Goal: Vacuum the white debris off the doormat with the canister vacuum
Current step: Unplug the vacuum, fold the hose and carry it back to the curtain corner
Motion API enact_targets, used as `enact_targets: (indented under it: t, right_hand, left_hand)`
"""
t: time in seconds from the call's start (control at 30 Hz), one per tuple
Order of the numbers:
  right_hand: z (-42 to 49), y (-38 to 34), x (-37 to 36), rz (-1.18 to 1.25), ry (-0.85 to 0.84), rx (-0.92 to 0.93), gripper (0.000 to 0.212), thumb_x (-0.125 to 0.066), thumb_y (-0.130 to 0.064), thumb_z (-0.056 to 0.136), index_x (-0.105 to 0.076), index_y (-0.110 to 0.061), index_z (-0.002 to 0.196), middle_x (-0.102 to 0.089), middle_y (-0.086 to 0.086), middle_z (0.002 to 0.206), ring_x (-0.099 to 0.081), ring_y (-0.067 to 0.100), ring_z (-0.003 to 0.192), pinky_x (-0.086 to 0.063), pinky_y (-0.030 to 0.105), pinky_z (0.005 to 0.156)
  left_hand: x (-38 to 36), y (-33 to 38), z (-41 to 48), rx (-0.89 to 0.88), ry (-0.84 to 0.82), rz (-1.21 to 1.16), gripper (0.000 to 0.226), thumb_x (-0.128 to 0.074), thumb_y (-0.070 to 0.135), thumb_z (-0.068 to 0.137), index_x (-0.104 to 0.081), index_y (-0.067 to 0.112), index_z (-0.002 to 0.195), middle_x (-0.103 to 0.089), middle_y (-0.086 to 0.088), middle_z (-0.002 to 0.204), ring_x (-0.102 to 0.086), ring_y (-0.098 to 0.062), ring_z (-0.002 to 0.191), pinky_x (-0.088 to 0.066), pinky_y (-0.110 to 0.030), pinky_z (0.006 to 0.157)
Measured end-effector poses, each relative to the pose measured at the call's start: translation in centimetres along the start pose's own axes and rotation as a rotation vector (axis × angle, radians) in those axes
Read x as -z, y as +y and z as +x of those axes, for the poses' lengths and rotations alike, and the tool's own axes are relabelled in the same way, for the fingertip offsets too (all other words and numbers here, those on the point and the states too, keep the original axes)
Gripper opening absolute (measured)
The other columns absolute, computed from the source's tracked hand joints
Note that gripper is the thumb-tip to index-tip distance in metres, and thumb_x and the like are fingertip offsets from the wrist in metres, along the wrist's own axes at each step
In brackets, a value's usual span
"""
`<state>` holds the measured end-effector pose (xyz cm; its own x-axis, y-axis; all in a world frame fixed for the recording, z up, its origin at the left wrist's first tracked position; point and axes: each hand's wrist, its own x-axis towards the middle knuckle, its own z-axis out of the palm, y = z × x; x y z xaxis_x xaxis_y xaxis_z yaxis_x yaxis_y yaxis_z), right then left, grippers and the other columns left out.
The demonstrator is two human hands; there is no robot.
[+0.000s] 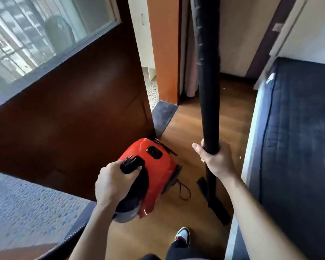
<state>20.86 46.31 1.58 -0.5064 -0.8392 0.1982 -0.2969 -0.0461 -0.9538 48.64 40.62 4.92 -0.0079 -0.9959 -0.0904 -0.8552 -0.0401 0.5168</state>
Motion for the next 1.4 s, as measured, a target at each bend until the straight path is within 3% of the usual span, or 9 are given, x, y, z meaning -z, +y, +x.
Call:
enact_targets:
  t: [0.1, 0.33, 0.57, 0.7, 0.93, 1.07, 1.17, 1.27, 1.4]
  right_hand:
    - [2.6, 1.0, 1.7, -0.028, 0.031, 0.004, 0.049, -0.075, -0.041, 0.081, -0.053, -0.001, 0.063, -0.05, 0.02, 0.053, -0.049, 0.039, 0.048, -0.042, 0.049, 0.049]
    - [9.4, 3.3, 4.7, -0.091, 0.13, -0.038, 0.048, -0.076, -0.042, 0.082, -0.054, -0.004, 0.063, -0.053, 0.017, 0.055, -0.052, 0.035, 0.049, -0.046, 0.05, 0.052]
    - [18.1, 6.0, 5.9, -0.076, 0.218, -0.096, 0.047, -0.075, -0.044, 0.081, -0.052, -0.005, 0.065, -0.05, 0.016, 0.056, -0.051, 0.034, 0.052, -0.045, 0.045, 0.053]
    - [24.3, 7.6, 6.2, -0.117, 0.267, -0.127, 0.04, -0.082, -0.023, 0.085, -0.053, -0.007, 0.064, -0.05, 0.012, 0.053, -0.051, 0.029, 0.05, -0.043, 0.037, 0.053]
    - [36.8, 8.6, 6.8, -0.163, 0.387, -0.172, 0.035, -0.083, -0.016, 0.083, -0.056, -0.004, 0.064, -0.055, 0.016, 0.054, -0.055, 0.035, 0.05, -0.05, 0.049, 0.054]
    - [41.5, 9.4, 7.6, -0.133, 0.44, -0.187, 0.036, -0.082, -0.008, 0.083, -0.054, 0.001, 0.063, -0.051, 0.017, 0.051, -0.051, 0.031, 0.045, -0.044, 0.038, 0.052]
    - [44.2, 9.9, 8.8, -0.134, 0.501, -0.195, 0.035, -0.081, -0.006, 0.083, -0.056, -0.004, 0.059, -0.051, 0.006, 0.046, -0.051, 0.018, 0.043, -0.045, 0.031, 0.052]
    - [46.9, 11.4, 10.3, -0.117, 0.531, -0.219, 0.037, -0.082, -0.009, 0.083, -0.055, -0.014, 0.057, -0.052, -0.003, 0.046, -0.052, 0.017, 0.044, -0.046, 0.031, 0.054]
    - [50.7, 14.0, 12.7, -0.129, 0.553, -0.235, 0.039, -0.084, -0.012, 0.081, -0.056, -0.02, 0.055, -0.054, -0.002, 0.047, -0.053, 0.018, 0.045, -0.047, 0.037, 0.056]
  left_hand:
    - [-1.2, 3.2, 3.5, -0.018, -0.013, -0.016, 0.035, -0.077, 0.057, 0.072, -0.062, 0.027, 0.062, -0.066, 0.003, 0.063, -0.067, -0.026, 0.066, -0.045, -0.03, 0.054]
    - [-5.6, 10.5, 10.8, -0.079, -0.073, -0.044, 0.039, -0.074, 0.06, 0.071, -0.065, 0.023, 0.065, -0.067, 0.003, 0.064, -0.067, -0.023, 0.061, -0.056, -0.035, 0.058]
    - [-10.2, 16.8, 19.8, -0.18, -0.186, -0.043, 0.032, -0.076, 0.056, 0.073, -0.068, 0.025, 0.068, -0.067, 0.005, 0.064, -0.066, -0.019, 0.059, -0.051, -0.03, 0.053]
    - [-12.6, 20.8, 26.4, -0.229, -0.249, -0.027, 0.033, -0.074, 0.057, 0.073, -0.067, 0.024, 0.068, -0.068, 0.005, 0.065, -0.066, -0.018, 0.06, -0.052, -0.03, 0.055]
    - [-15.8, 29.0, 38.2, -0.39, -0.339, 0.005, 0.04, -0.068, 0.06, 0.075, -0.055, 0.027, 0.058, -0.067, 0.003, 0.065, -0.066, -0.019, 0.063, -0.046, -0.028, 0.054]
    - [-17.8, 32.7, 43.0, -0.491, -0.387, 0.028, 0.039, -0.066, 0.06, 0.079, -0.056, 0.028, 0.059, -0.064, 0.006, 0.059, -0.063, -0.01, 0.054, -0.042, -0.023, 0.046]
    - [-18.8, 35.7, 45.7, -0.492, -0.43, -0.009, 0.04, -0.069, 0.058, 0.077, -0.056, 0.026, 0.056, -0.063, 0.006, 0.055, -0.062, -0.01, 0.051, -0.039, -0.023, 0.044]
    - [-20.9, 38.4, 48.5, -0.508, -0.432, -0.02, 0.048, -0.057, 0.072, 0.063, -0.058, 0.024, 0.059, -0.065, 0.004, 0.058, -0.065, -0.015, 0.055, -0.047, -0.026, 0.049]
    - [-24.1, 42.3, 51.1, -0.528, -0.455, -0.023, 0.042, -0.067, 0.064, 0.068, -0.055, 0.026, 0.056, -0.066, 0.003, 0.059, -0.066, -0.016, 0.057, -0.055, -0.031, 0.055]
